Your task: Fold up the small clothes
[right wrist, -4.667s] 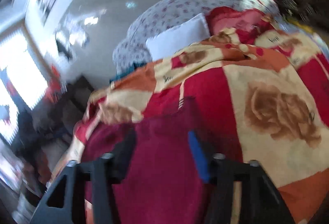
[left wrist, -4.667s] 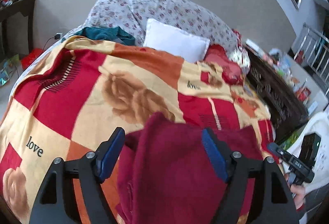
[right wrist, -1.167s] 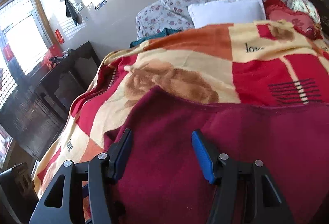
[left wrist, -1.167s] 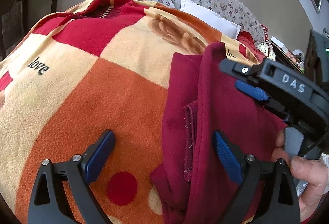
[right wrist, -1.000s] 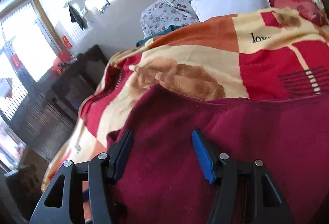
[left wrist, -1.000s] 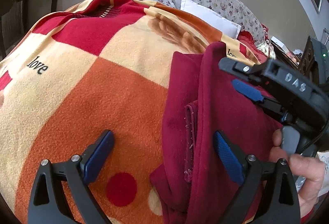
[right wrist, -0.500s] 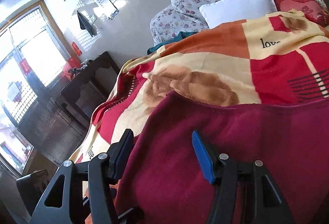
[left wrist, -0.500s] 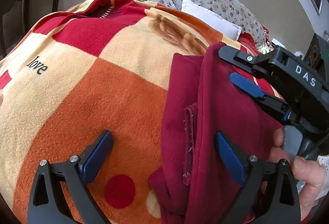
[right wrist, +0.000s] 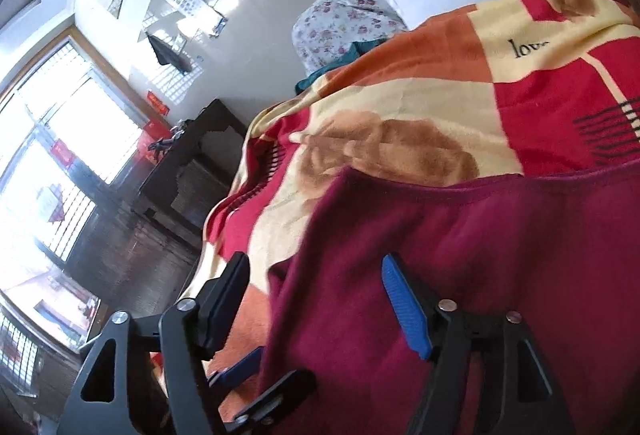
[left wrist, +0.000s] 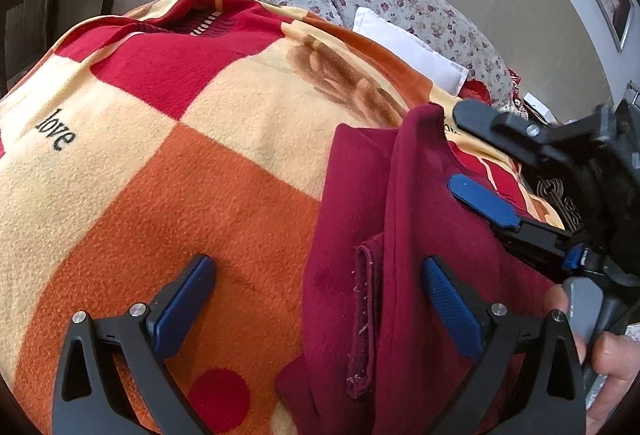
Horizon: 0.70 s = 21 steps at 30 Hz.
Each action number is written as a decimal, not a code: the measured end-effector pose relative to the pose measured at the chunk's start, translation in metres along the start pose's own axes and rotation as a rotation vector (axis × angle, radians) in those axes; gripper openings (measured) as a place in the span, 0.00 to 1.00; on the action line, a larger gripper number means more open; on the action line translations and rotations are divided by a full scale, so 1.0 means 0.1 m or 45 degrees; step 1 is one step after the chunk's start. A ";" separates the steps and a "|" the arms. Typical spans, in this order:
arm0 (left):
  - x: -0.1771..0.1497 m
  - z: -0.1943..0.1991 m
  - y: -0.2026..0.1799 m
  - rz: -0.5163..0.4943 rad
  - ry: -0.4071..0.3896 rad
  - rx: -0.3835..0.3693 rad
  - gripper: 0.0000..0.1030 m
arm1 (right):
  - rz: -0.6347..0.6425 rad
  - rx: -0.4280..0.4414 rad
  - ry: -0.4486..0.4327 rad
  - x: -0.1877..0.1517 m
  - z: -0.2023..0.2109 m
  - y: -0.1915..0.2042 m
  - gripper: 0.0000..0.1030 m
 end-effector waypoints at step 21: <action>-0.15 0.23 -0.57 -0.319 -0.064 -0.233 0.24 | 0.157 -0.125 0.075 -0.07 0.05 0.31 0.90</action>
Point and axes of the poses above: each gripper's, at about its wrist camera, not at the fingertips, and z roughly against the way its jaws point, y to its left, x to its top, the point moved 5 cm from there along -z, roughly the way its jaws point, and after that the axes turned 3 degrees about -x, right-handed, at the moved point
